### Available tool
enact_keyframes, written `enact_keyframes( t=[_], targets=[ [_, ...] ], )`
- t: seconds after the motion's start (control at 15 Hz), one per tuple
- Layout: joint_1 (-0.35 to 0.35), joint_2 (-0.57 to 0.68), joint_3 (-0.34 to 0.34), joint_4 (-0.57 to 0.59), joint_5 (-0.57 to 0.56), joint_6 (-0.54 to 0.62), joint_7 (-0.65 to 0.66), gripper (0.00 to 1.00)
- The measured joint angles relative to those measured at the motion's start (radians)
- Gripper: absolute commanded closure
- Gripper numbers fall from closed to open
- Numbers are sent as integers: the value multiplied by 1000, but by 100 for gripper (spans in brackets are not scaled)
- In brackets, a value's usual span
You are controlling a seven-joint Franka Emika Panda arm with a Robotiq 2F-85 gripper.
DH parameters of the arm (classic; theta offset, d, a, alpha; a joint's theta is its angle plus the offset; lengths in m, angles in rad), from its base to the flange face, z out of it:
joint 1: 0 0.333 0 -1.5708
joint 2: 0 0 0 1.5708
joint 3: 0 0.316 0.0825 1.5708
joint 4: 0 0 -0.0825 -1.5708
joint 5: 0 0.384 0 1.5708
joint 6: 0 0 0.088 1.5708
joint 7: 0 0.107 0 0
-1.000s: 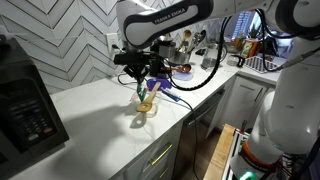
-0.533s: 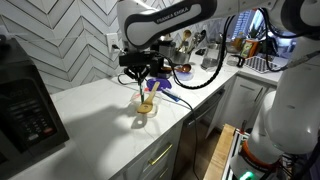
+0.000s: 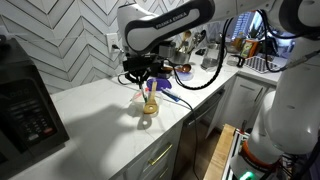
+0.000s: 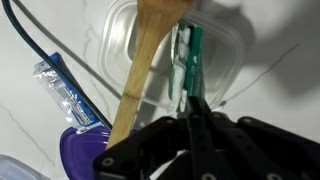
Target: Put the green packet in the clear bowl on the left.
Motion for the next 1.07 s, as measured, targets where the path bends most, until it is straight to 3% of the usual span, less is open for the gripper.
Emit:
enact_keyframes(
  t=[0.53,0.6,0.73,1.07],
  targets=[
    [0,50,-1,-2,0,0,-44,100],
    [0,54,-1,-2,0,0,-46,74],
    [0,62,-2,-2,0,0,-47,68],
    [0,47,-2,1,14,16,-53,31]
  ],
)
